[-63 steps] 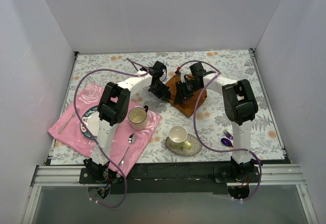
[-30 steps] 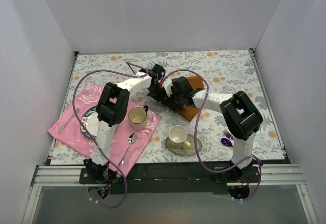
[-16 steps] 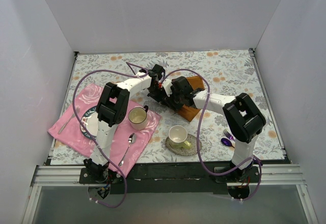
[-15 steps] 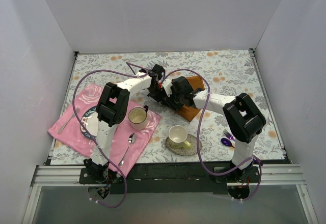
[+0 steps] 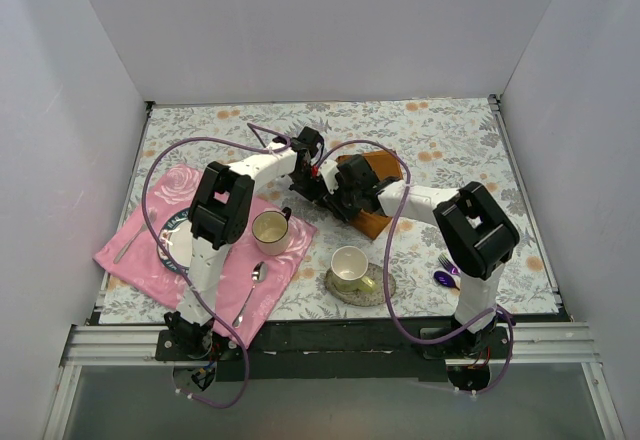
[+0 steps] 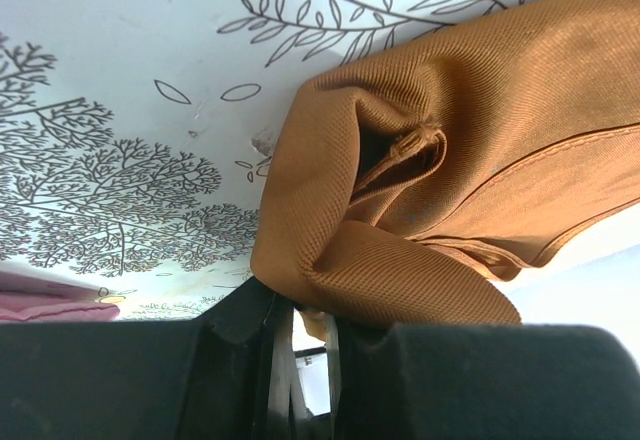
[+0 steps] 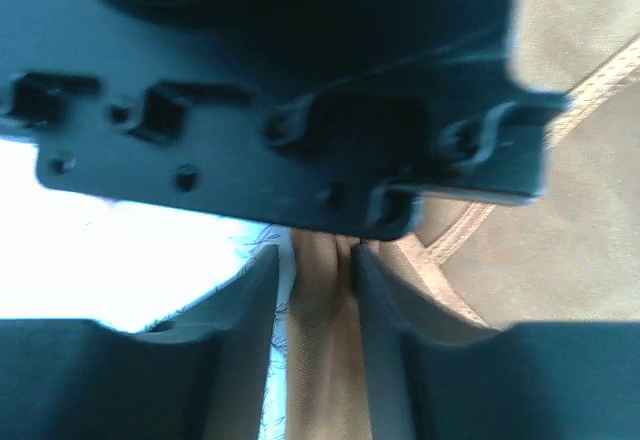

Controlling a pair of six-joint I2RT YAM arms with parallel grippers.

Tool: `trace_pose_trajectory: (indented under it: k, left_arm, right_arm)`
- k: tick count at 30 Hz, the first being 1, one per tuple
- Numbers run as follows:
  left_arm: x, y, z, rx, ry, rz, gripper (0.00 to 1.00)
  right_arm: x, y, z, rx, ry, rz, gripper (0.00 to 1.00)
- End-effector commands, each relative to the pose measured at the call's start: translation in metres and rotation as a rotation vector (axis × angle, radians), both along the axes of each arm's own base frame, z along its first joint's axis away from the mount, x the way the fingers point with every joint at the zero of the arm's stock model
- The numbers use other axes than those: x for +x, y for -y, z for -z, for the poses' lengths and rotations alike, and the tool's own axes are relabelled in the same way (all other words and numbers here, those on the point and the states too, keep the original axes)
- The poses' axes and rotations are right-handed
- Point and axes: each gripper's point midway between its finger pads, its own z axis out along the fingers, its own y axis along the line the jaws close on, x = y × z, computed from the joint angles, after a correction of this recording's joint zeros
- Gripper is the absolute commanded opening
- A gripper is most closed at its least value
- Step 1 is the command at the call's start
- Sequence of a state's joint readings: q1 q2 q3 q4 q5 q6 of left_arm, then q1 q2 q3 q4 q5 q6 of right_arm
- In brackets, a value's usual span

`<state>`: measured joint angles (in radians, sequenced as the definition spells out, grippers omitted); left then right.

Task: Fold the napkin, place the utensils inside, and roll it up
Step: Roll the napkin with the utensil

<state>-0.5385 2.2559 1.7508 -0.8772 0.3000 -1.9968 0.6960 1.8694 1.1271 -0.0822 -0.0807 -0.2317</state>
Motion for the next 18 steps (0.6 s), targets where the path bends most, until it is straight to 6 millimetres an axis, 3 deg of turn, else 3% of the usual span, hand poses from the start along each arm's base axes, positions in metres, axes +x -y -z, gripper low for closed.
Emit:
trace_pose_trajectory:
  k: [1, 4, 6, 11, 12, 14, 16, 18]
  left_arm:
    - [-0.012, 0.001, -0.015, -0.012, -0.056, -0.089, 0.0]
    - [-0.008, -0.002, -0.019, -0.03, -0.024, -0.083, 0.0]
    - [-0.006, -0.005, -0.025, -0.054, 0.024, -0.057, 0.0]
    - [0.03, -0.019, -0.06, -0.064, 0.285, -0.013, 0.39]
    - [0.036, -0.024, -0.069, -0.053, 0.335, 0.012, 0.44]
    - [0.046, -0.031, -0.082, -0.023, 0.394, 0.021, 0.54]
    - [0.052, -0.036, -0.097, 0.005, 0.457, 0.043, 0.57]
    - [0.052, -0.041, -0.106, 0.021, 0.48, 0.044, 0.59]
  right_arm:
    - [-0.002, 0.005, 0.027, -0.018, -0.062, 0.046, 0.32]
    - [-0.002, 0.013, 0.036, 0.009, -0.147, 0.082, 0.07]
    - [-0.004, 0.017, 0.039, 0.035, -0.191, 0.09, 0.02]
    - [-0.01, 0.018, 0.032, 0.14, -0.311, 0.018, 0.01]
    - [0.001, 0.013, 0.024, 0.173, -0.318, 0.006, 0.01]
    - [-0.012, 0.008, 0.029, 0.217, -0.443, -0.046, 0.01]
    - [-0.01, -0.004, 0.017, 0.308, -0.507, -0.101, 0.01]
    - [-0.018, -0.004, 0.028, 0.328, -0.614, -0.088, 0.01]
